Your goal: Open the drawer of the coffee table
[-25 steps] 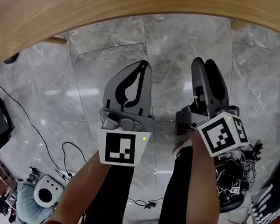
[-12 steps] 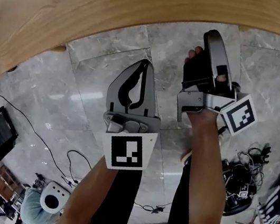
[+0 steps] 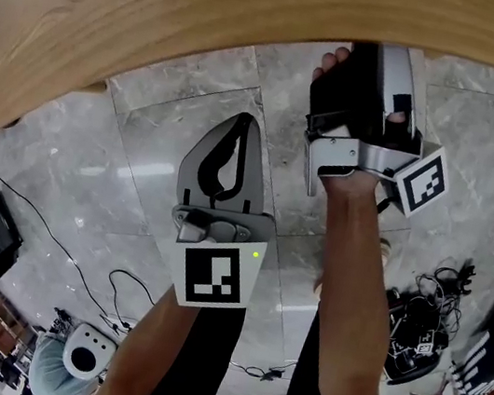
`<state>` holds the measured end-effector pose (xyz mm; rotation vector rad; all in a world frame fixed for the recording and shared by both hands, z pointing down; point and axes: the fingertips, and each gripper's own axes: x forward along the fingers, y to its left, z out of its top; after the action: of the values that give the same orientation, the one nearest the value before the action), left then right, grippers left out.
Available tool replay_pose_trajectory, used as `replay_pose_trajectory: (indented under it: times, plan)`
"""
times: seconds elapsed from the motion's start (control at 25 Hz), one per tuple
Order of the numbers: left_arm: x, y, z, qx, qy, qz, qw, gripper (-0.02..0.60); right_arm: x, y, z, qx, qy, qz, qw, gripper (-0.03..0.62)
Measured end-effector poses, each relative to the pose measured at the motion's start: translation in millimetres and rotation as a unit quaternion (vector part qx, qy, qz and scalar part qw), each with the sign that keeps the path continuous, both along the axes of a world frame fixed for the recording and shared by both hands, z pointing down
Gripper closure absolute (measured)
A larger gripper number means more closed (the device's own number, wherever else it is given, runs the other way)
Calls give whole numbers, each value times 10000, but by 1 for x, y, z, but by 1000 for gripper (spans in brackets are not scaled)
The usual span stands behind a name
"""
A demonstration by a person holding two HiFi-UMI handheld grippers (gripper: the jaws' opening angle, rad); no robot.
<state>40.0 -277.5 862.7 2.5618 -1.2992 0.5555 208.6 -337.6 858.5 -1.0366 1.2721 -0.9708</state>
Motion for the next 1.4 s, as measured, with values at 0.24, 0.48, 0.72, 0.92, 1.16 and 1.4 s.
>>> replay_pose_trajectory:
  times: [0.24,0.48,0.72,0.92,1.16,1.4]
  plan:
    - [-2,4,12,-42,-48,-30,10000,575,6,-5,-9,440,-66,-1,9990,353]
    - [2,4,11,9,-27,-23,10000,575,9,-7,-13,744,-238,-15,9969,358]
    - [2,5,12,-2,-10,-131,9999,575,9,-6,-17,884,-331,1,9955,381]
    - [3,8,7,25,-32,-80,10000,575,9,-4,-17,783,-352,94,9963,385]
    - [1,3,-1,124,-81,-166,9998,575,5,13,-17,713,-289,-110,9970,388]
    - [1,11,-6,111,-124,-228,9996,575,0,38,-18,601,-270,-222,9976,388]
